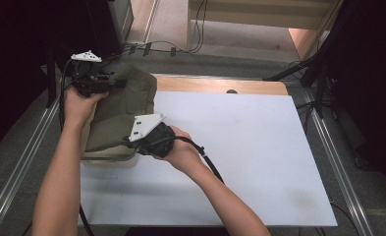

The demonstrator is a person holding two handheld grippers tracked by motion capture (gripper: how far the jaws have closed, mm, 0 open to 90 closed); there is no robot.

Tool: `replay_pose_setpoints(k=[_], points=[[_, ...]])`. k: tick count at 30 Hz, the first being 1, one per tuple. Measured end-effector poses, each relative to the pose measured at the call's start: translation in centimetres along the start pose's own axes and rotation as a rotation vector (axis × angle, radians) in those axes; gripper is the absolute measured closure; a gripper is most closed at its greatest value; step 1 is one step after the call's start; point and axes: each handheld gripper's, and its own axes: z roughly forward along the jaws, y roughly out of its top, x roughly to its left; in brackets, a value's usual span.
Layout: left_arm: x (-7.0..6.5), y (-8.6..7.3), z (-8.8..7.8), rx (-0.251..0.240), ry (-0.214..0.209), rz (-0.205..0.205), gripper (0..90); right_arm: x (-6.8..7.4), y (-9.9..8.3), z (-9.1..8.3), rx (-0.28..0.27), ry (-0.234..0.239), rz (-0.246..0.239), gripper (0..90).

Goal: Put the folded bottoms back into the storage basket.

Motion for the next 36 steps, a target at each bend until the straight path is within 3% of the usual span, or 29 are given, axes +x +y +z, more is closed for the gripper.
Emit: replay_pose_setpoints(k=[9, 25, 36], points=[[0.8, -0.3, -0.2, -0.006, 0.011, 0.008, 71.1, -0.1, 0.8, 1.2, 0.012, 0.010, -0.003, 84.2], [2.5, -1.1, -0.5, -0.033, 0.013, -0.016, 71.1, -0.4, 1.7, 3.4, 0.034, 0.023, -0.009, 84.1], [3.3, -1.4, -0.3, -0.025, 0.009, -0.018, 71.0, -0.6, 2.1, 4.5, 0.052, 0.025, -0.008, 84.1]])
